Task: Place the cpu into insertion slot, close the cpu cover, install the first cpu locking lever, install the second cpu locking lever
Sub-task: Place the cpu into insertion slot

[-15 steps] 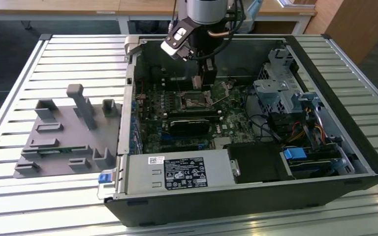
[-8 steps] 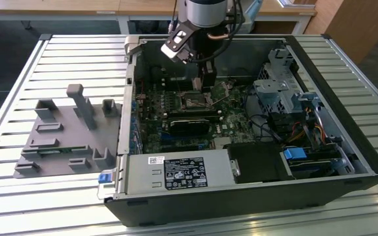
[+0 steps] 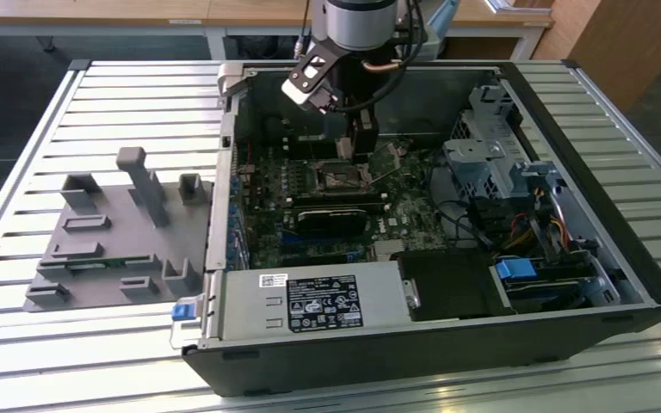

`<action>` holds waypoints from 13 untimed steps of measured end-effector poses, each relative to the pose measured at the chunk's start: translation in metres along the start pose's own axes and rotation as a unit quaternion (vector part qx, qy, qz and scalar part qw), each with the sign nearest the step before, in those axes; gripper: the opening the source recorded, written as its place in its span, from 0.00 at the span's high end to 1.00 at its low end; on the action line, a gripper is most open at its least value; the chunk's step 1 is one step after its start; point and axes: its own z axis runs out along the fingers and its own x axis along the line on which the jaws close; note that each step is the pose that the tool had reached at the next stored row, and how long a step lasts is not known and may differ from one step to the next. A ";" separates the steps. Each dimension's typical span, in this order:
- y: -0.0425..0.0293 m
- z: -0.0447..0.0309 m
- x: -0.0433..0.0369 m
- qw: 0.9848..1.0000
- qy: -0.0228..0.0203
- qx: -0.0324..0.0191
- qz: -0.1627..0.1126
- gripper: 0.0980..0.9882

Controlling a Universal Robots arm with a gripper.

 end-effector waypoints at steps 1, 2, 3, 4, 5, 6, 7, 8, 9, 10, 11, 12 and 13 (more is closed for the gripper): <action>0.0000 0.0004 0.0000 1.000 0.000 0.000 0.000 0.50; -0.0001 0.0008 0.0000 1.000 0.000 0.000 0.000 0.50; -0.0001 0.0013 0.0000 1.000 0.000 0.000 0.000 0.50; -0.0001 0.0017 0.0000 1.000 0.000 0.000 0.000 0.50; -0.0002 0.0022 0.0001 1.000 0.000 0.000 0.000 0.50; -0.0003 0.0026 0.0004 1.000 0.000 0.000 0.000 0.50; -0.0003 0.0031 0.0014 1.000 0.000 0.000 0.000 0.50; -0.0004 0.0039 0.0021 1.000 0.000 0.000 0.000 0.50; -0.0004 0.0047 0.0025 1.000 0.000 0.000 0.000 0.50; -0.0005 0.0056 0.0031 1.000 0.000 0.000 0.000 0.50; -0.0006 0.0068 0.0032 1.000 0.000 0.000 0.000 0.50; -0.0007 0.0082 0.0037 1.000 0.000 0.000 0.000 0.50; -0.0009 0.0097 0.0049 1.000 0.000 0.000 0.000 0.50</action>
